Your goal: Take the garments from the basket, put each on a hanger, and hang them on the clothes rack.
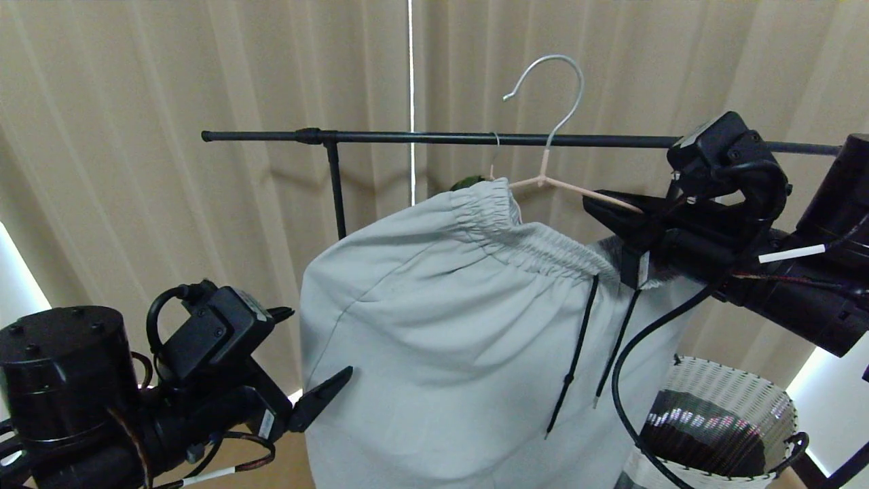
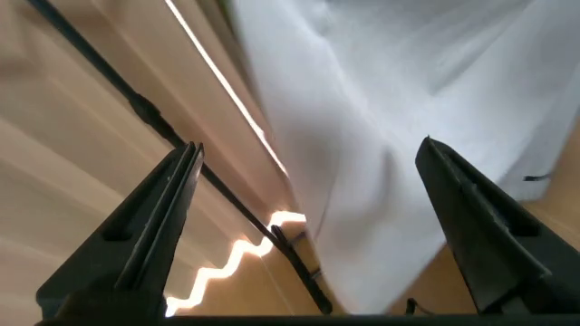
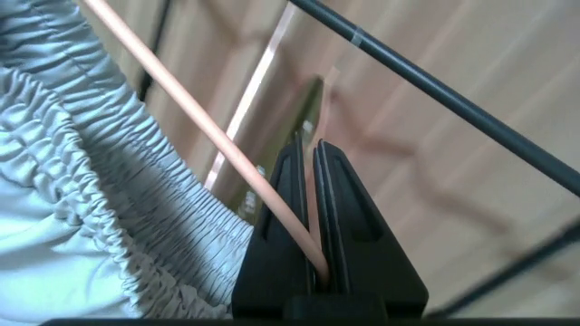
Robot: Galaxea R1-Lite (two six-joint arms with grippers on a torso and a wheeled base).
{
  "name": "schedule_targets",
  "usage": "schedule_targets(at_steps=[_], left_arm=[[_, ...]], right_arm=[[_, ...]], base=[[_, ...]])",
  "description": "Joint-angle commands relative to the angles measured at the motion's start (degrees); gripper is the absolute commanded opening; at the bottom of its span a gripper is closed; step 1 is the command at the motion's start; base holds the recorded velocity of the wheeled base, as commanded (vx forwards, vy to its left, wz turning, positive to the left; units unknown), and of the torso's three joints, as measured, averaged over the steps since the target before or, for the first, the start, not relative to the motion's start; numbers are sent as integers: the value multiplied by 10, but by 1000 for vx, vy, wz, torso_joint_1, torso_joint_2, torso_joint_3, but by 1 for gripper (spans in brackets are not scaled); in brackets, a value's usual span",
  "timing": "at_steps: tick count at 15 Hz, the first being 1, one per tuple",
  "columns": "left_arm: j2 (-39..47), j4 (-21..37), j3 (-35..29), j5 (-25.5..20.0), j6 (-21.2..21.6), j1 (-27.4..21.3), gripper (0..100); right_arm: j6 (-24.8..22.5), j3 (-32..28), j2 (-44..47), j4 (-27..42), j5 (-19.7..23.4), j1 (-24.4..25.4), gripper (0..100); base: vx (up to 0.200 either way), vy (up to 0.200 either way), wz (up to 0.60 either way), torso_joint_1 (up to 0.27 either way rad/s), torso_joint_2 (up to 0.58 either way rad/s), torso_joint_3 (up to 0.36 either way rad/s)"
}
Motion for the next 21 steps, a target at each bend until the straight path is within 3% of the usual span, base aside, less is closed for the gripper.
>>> schedule_targets(at_steps=[1,4,5,10,15,19,20,21], left_arm=[[11,0,-3,0,0,1,100],[7,0,-1,1,0,5,100],[6,0,-1,0,0,12,0],[24,-1,-3,1,1,24,0],[16,-9,20,2,11,97,0],[16,-9,20,2,15,102,0],[15,-9,22,2,15,100,100],[13,-9,23,1,14,99,100]], right_arm=[[0,-2,-7,0,0,7,0],[0,2,-15,1,0,7,0],[0,1,-18,1,0,7,0],[0,2,-13,1,-1,5,0],[-1,2,-16,3,-6,-41,0],[-1,3,-14,5,-6,-41,0],[-1,3,-13,6,-6,-41,0],[-1,2,-13,6,-6,-41,0]], base=[[0,0,0,0,0,0],[0,0,0,0,0,0],[0,0,0,0,0,0],[0,0,0,0,0,0],[0,0,0,0,0,0],[0,0,0,0,0,0],[0,0,0,0,0,0],[0,0,0,0,0,0]])
